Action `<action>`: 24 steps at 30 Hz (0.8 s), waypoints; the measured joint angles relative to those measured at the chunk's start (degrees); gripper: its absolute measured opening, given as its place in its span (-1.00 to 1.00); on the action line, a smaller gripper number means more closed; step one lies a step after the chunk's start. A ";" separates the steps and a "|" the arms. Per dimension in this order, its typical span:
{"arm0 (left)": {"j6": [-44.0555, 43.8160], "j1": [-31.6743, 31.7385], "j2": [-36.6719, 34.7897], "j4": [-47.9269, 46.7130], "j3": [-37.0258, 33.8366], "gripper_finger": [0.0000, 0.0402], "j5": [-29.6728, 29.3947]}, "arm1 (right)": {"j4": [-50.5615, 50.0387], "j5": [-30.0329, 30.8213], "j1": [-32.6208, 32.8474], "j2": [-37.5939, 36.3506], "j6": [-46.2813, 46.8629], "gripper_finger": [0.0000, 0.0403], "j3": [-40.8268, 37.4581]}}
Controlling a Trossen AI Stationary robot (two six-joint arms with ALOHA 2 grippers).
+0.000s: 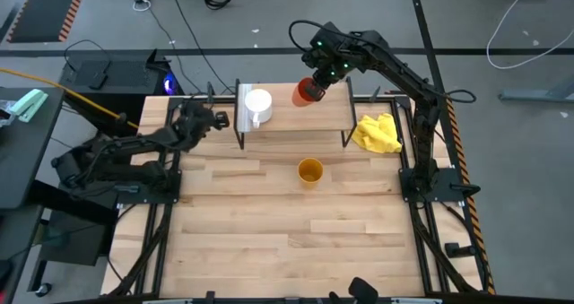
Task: Stack small to large cups/mugs on shelf
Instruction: Put the orange cup on the shelf
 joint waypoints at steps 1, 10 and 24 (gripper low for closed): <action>0.69 0.43 0.02 0.77 0.10 -0.95 0.83 | 0.12 -0.01 0.00 0.08 0.00 -0.99 0.00; 3.78 0.12 2.61 -0.42 6.34 -0.95 2.91 | 0.10 -0.01 0.00 0.37 0.46 -0.99 0.00; 5.19 -0.18 13.24 -1.83 13.30 -0.97 4.05 | -3.70 -0.02 -1.53 0.37 0.04 -0.99 0.00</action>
